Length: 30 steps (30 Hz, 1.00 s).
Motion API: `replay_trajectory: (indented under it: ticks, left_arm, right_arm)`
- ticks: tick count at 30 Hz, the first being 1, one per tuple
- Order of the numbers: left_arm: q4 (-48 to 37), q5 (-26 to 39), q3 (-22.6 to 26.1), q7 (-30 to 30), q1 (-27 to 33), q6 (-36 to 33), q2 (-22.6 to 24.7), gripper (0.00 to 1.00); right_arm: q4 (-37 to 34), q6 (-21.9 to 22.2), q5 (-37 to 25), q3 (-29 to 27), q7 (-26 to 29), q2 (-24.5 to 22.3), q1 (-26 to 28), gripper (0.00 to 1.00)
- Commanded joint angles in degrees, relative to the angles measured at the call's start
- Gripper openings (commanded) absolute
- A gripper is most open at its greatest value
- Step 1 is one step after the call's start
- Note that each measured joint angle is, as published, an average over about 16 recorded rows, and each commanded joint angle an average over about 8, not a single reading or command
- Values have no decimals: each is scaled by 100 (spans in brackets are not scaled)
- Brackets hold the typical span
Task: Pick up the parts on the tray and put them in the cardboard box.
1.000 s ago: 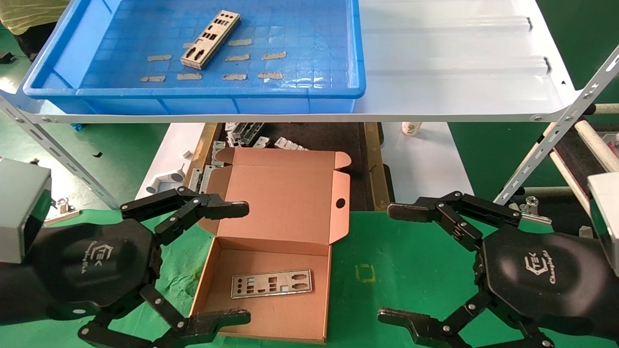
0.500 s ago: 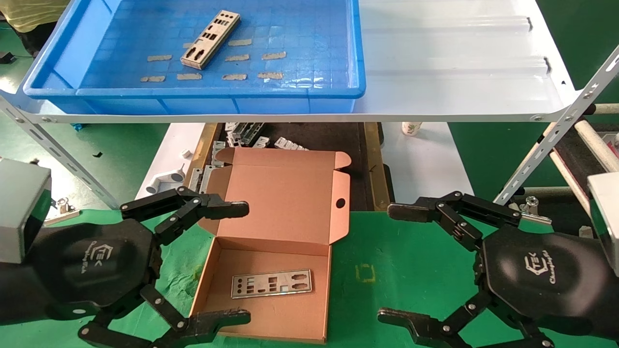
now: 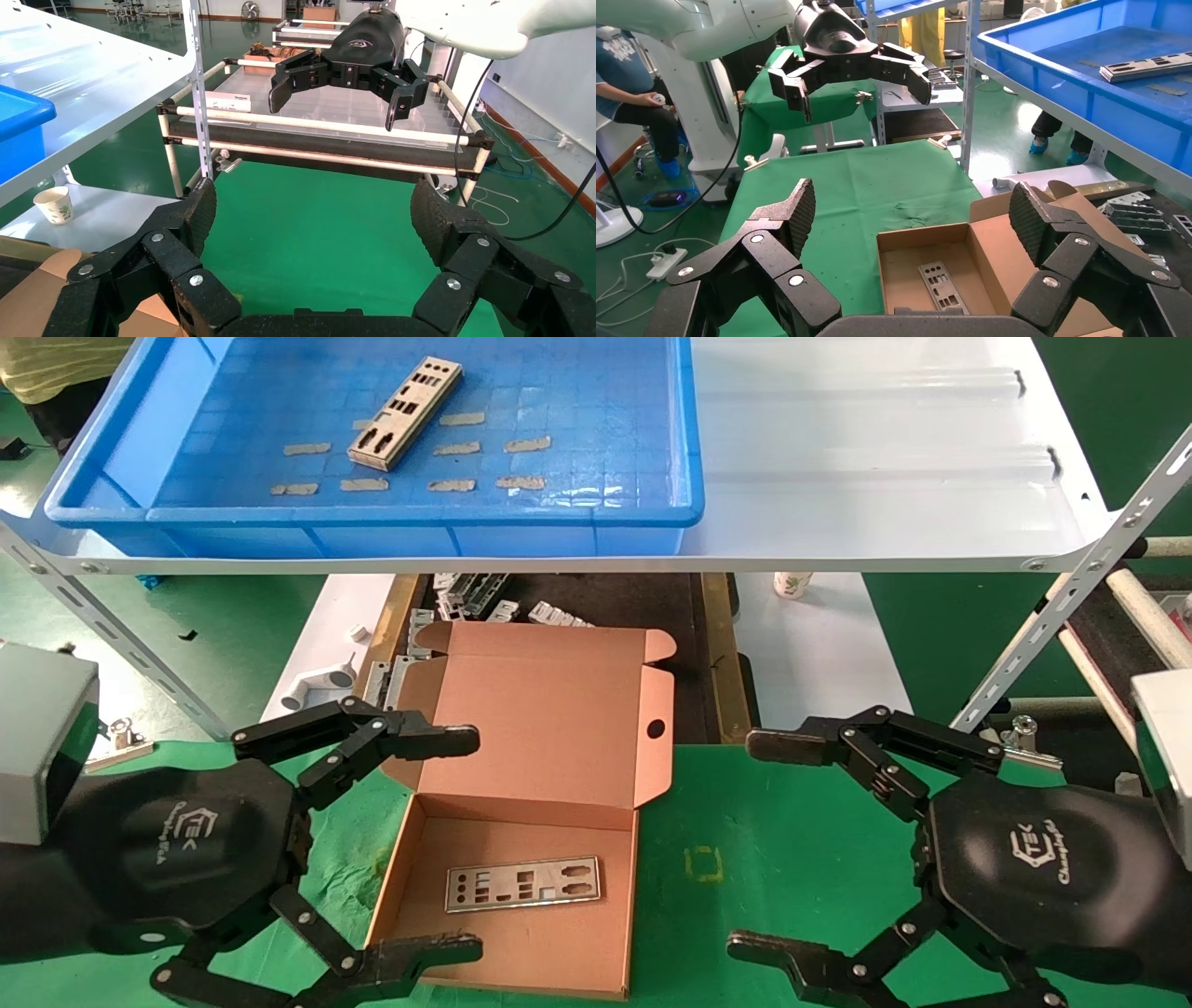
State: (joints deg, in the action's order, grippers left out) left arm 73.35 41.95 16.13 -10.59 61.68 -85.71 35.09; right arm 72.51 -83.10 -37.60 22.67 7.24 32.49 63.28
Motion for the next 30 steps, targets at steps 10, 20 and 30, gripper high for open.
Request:
replay_trajectory:
  ticks: [10, 20, 30]
  left_arm:
    - [0, 0, 0, 0, 0, 0, 0, 100]
    - [0, 0, 0, 0, 0, 0, 0, 100]
    - [0, 0, 0, 0, 0, 0, 0, 100]
  right_arm:
    - [0, 0, 0, 0, 0, 0, 0, 100]
    - [0, 0, 0, 0, 0, 0, 0, 100]
    - [0, 0, 0, 0, 0, 0, 0, 100]
